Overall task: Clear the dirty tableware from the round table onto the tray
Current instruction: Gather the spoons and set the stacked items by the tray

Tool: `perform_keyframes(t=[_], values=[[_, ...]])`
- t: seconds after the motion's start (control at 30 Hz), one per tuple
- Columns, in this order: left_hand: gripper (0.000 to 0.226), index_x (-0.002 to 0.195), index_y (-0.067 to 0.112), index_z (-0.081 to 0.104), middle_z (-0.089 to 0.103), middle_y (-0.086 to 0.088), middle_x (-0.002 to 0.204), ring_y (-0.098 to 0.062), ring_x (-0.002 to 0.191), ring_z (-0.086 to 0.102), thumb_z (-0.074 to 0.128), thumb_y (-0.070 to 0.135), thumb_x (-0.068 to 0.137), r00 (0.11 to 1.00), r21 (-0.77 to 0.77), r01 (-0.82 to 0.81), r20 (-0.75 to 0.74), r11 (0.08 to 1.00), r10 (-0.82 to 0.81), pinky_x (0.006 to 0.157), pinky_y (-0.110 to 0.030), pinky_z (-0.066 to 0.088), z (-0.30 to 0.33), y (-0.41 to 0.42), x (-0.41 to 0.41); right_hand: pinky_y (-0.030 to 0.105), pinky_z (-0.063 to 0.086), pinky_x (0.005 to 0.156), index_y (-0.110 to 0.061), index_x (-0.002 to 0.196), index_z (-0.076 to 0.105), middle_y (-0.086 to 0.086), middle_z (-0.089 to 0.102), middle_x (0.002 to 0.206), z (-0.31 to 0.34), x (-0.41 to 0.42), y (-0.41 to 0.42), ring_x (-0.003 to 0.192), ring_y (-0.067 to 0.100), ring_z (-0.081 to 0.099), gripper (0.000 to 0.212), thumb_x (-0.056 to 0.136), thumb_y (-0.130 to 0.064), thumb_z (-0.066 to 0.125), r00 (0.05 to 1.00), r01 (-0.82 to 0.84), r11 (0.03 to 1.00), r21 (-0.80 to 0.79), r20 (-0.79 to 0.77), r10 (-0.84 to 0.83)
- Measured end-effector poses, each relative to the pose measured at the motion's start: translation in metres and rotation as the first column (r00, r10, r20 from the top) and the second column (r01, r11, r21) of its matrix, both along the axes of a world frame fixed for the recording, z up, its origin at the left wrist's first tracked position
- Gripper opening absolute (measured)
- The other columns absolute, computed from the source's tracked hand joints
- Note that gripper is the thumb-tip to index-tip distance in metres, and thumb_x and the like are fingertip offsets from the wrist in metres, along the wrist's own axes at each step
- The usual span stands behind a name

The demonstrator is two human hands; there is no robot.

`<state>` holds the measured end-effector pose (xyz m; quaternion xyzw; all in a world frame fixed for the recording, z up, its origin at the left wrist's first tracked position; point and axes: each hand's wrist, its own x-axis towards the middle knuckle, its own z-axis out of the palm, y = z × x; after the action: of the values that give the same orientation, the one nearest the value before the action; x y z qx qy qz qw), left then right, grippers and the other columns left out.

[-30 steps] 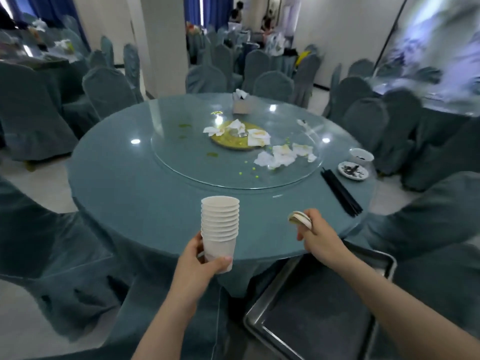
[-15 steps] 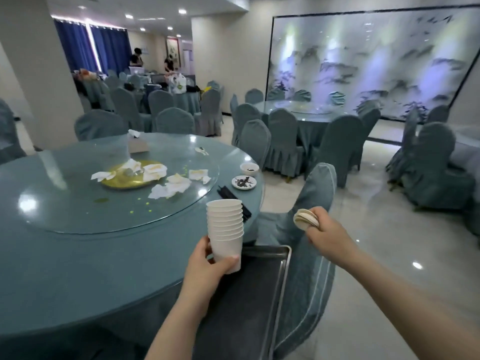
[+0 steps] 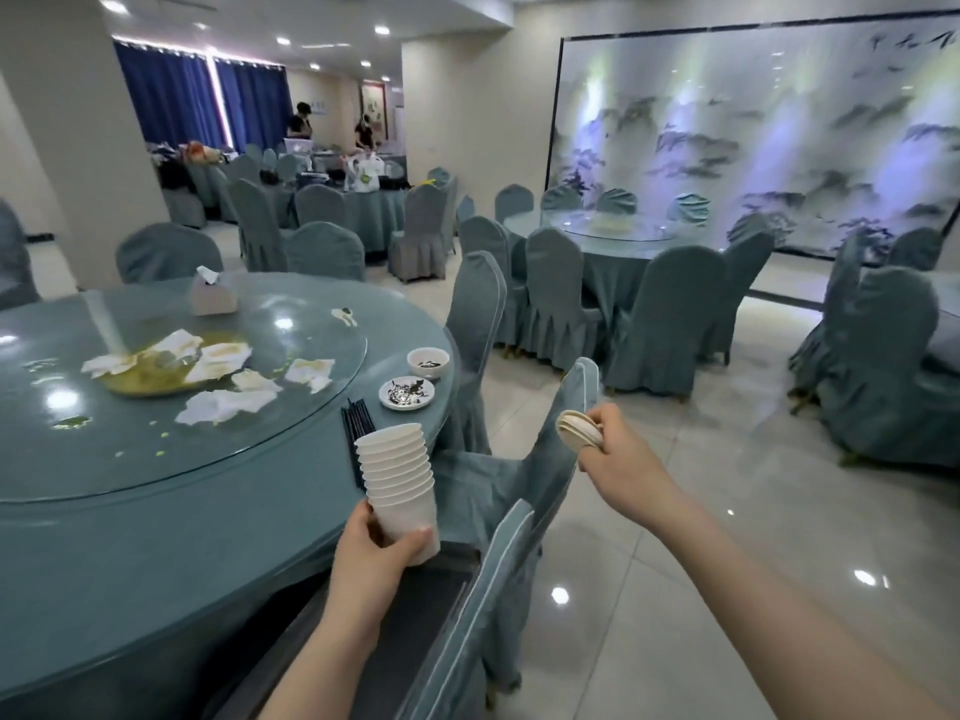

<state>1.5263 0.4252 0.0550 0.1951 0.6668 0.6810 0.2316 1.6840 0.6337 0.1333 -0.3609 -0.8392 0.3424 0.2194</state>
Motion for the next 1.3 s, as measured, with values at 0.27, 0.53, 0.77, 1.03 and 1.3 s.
perform_keyframes(t=[0.27, 0.53, 0.77, 1.03, 1.3], values=[[0.046, 0.113, 0.014, 0.058, 0.068, -0.004, 0.101, -0.017, 0.09, 0.064, 0.073, -0.004, 0.073, 0.99, -0.035, -0.125, 0.067, 0.991, 0.127, 0.068, -0.024, 0.048, -0.041, 0.119, -0.057, 0.028, 0.041, 0.057, -0.025, 0.099, 0.044, 0.004, 0.061, 0.086, -0.017, -0.054, 0.108, 0.074, 0.017, 0.056, 0.015, 0.092, -0.013, 0.045, 0.999, -0.048, 0.995, -0.082, 0.009, 0.049], [0.051, 0.113, 0.012, 0.053, 0.065, -0.003, 0.1, -0.01, 0.085, 0.061, 0.074, -0.005, 0.069, 0.945, -0.115, -0.3, 0.096, 0.947, 0.311, 0.067, -0.023, 0.046, -0.061, 0.207, -0.105, 0.034, 0.05, 0.065, -0.032, 0.098, 0.046, -0.004, 0.064, 0.078, -0.034, -0.12, 0.207, 0.071, 0.014, 0.06, 0.013, 0.091, -0.021, 0.048, 0.963, -0.175, 0.975, -0.139, 0.181, 0.198], [0.058, 0.114, 0.011, 0.051, 0.063, -0.005, 0.107, -0.023, 0.097, 0.06, 0.081, 0.005, 0.064, 0.814, -0.227, -0.554, 0.053, 0.801, 0.579, 0.089, -0.042, 0.05, -0.083, 0.251, -0.153, 0.026, 0.04, 0.05, -0.034, 0.091, 0.045, -0.002, 0.068, 0.077, -0.05, -0.204, 0.287, 0.054, 0.008, 0.053, 0.013, 0.088, -0.023, 0.051, 0.915, -0.339, 0.907, -0.248, 0.137, 0.38], [0.06, 0.114, 0.009, 0.053, 0.064, -0.005, 0.107, -0.023, 0.097, 0.061, 0.083, 0.004, 0.062, 0.732, -0.319, -0.647, -0.008, 0.692, 0.681, 0.082, -0.036, 0.047, -0.109, 0.291, -0.179, 0.026, 0.042, 0.053, -0.021, 0.095, 0.057, -0.006, 0.067, 0.078, -0.067, -0.283, 0.338, 0.053, 0.008, 0.049, 0.016, 0.09, -0.013, 0.045, 0.786, -0.541, 0.79, -0.29, 0.16, 0.597], [0.063, 0.113, 0.008, 0.052, 0.062, -0.01, 0.114, -0.029, 0.101, 0.059, 0.085, 0.011, 0.059, 0.786, -0.506, -0.573, -0.116, 0.645, 0.607, 0.081, -0.036, 0.047, -0.144, 0.312, -0.244, 0.025, 0.04, 0.073, -0.022, 0.112, 0.059, -0.008, 0.064, 0.093, -0.098, -0.319, 0.351, 0.069, 0.003, 0.05, 0.022, 0.092, -0.013, 0.053, 0.719, -0.618, 0.764, -0.184, 0.261, 0.644]])
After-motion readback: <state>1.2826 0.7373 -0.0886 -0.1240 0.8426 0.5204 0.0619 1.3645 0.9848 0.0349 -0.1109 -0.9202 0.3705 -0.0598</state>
